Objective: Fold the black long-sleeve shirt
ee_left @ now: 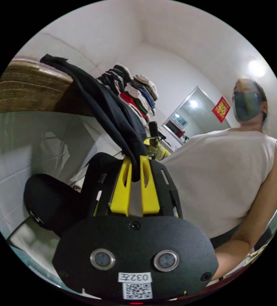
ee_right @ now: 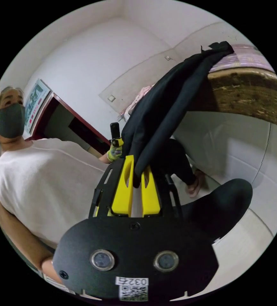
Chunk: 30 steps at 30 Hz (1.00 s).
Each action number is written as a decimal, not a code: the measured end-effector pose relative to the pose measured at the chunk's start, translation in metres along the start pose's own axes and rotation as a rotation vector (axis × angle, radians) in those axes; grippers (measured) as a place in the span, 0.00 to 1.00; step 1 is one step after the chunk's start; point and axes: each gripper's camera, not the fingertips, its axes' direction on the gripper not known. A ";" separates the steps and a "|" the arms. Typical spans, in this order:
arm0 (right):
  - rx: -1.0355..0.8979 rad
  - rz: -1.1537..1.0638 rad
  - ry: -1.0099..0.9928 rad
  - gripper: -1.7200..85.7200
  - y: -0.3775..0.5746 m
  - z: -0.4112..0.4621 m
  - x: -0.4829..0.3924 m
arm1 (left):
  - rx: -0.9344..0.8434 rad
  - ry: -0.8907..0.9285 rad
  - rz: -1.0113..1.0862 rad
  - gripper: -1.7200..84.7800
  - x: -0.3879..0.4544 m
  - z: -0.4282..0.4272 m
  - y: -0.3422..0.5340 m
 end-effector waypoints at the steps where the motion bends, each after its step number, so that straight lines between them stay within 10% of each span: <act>1: 0.006 0.004 -0.026 0.06 -0.003 -0.006 -0.003 | 0.018 0.031 0.007 0.02 0.005 -0.006 -0.004; 15: -0.019 0.130 -0.299 0.06 -0.100 -0.072 -0.045 | 0.013 0.185 -0.080 0.03 0.050 -0.069 -0.109; 23: 0.100 0.386 -0.549 0.07 -0.189 -0.084 -0.007 | 0.186 0.377 -0.623 0.03 -0.007 -0.106 -0.195; 30: 0.230 0.481 -0.254 0.11 -0.253 -0.078 0.072 | 0.201 0.201 -0.754 0.06 -0.100 -0.099 -0.253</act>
